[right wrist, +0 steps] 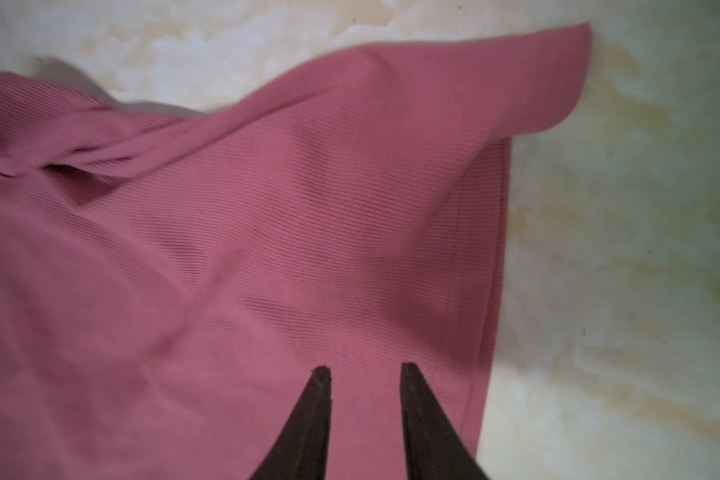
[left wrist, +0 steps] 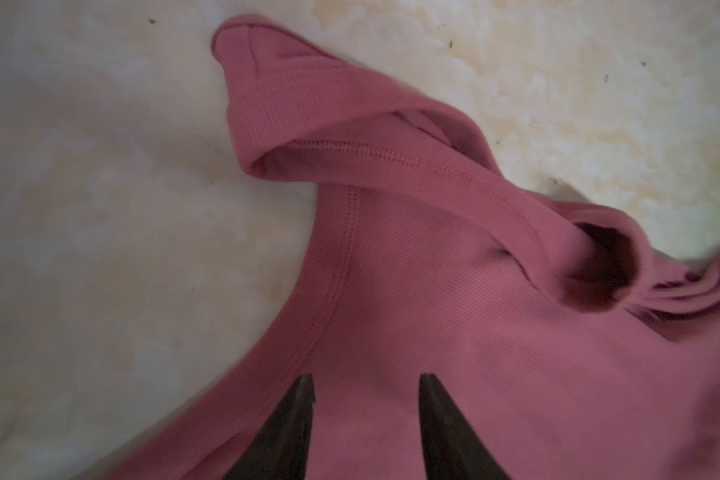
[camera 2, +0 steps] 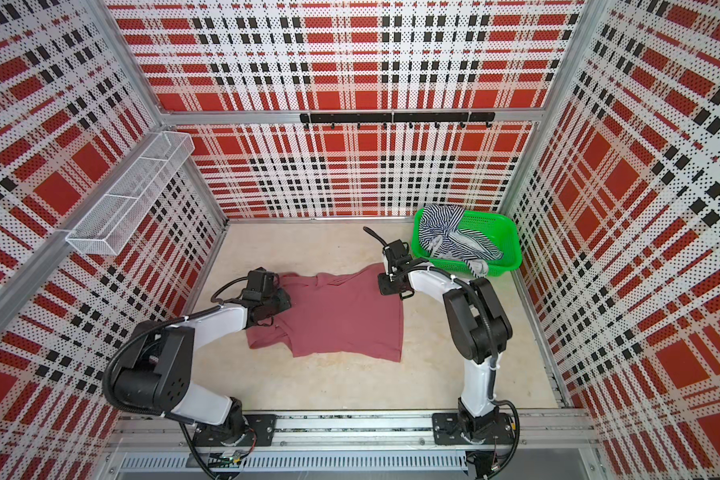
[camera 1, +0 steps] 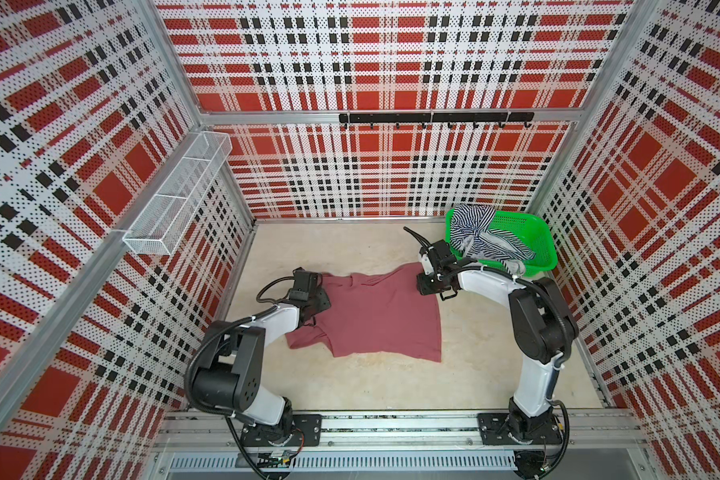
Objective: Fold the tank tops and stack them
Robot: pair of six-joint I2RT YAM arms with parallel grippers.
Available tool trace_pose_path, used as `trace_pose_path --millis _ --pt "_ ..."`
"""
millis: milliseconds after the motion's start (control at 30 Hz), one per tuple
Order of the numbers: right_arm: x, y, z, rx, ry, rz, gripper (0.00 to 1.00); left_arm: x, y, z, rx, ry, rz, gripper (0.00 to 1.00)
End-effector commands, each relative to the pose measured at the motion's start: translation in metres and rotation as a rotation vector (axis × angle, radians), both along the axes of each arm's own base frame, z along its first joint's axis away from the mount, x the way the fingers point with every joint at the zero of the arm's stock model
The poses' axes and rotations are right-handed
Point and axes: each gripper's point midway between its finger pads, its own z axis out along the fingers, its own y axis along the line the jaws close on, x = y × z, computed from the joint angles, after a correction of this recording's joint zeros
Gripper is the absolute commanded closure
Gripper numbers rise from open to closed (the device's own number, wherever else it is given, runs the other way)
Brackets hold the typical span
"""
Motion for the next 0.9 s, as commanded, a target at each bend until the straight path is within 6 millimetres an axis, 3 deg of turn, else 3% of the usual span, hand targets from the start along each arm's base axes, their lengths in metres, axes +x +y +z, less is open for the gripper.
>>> trace_pose_path --millis 0,133,200,267,333,400,467,500,567,600,667,800,833,867 --pt "0.003 0.012 -0.012 0.016 -0.026 0.007 0.79 0.051 -0.007 0.021 -0.072 -0.144 0.027 0.56" --pt "-0.023 0.002 -0.035 0.008 0.037 -0.026 0.84 0.099 -0.016 -0.009 -0.079 -0.096 -0.016 0.58" --pt "-0.046 0.001 -0.046 0.028 0.080 -0.032 0.87 0.128 -0.030 -0.025 -0.109 -0.058 -0.068 0.60" --pt "-0.075 0.010 -0.055 0.051 0.135 -0.008 0.89 0.155 -0.045 -0.041 -0.121 -0.030 -0.111 0.60" --pt "-0.107 0.029 -0.056 0.090 0.195 0.041 0.88 0.188 -0.056 -0.044 -0.109 -0.028 -0.145 0.60" --pt "-0.142 0.070 -0.032 0.219 0.211 0.138 0.85 0.222 -0.066 -0.039 -0.080 -0.044 -0.178 0.60" --pt "-0.157 0.106 0.007 0.320 0.150 0.202 0.71 0.254 -0.086 -0.022 -0.066 -0.111 -0.266 0.55" --pt "-0.154 0.116 0.028 0.342 0.106 0.210 0.62 0.269 -0.100 -0.007 -0.049 -0.151 -0.311 0.50" --pt "-0.136 0.116 0.060 0.352 0.023 0.156 0.55 0.287 -0.124 0.017 0.001 -0.214 -0.411 0.38" --pt "-0.124 0.108 0.071 0.335 -0.014 0.110 0.54 0.291 -0.134 0.033 0.018 -0.238 -0.440 0.33" --pt "-0.104 0.085 0.081 0.280 -0.047 0.031 0.53 0.295 -0.132 0.070 0.056 -0.275 -0.448 0.28" --pt "-0.078 0.029 0.088 0.169 -0.091 -0.049 0.55 0.265 -0.110 0.130 0.153 -0.302 -0.422 0.16" --pt "-0.072 0.016 0.086 0.153 -0.088 -0.060 0.56 0.247 -0.120 0.138 0.190 -0.294 -0.437 0.14" --pt "-0.067 0.003 0.084 0.139 -0.083 -0.073 0.57 0.230 -0.112 0.152 0.232 -0.291 -0.418 0.13"
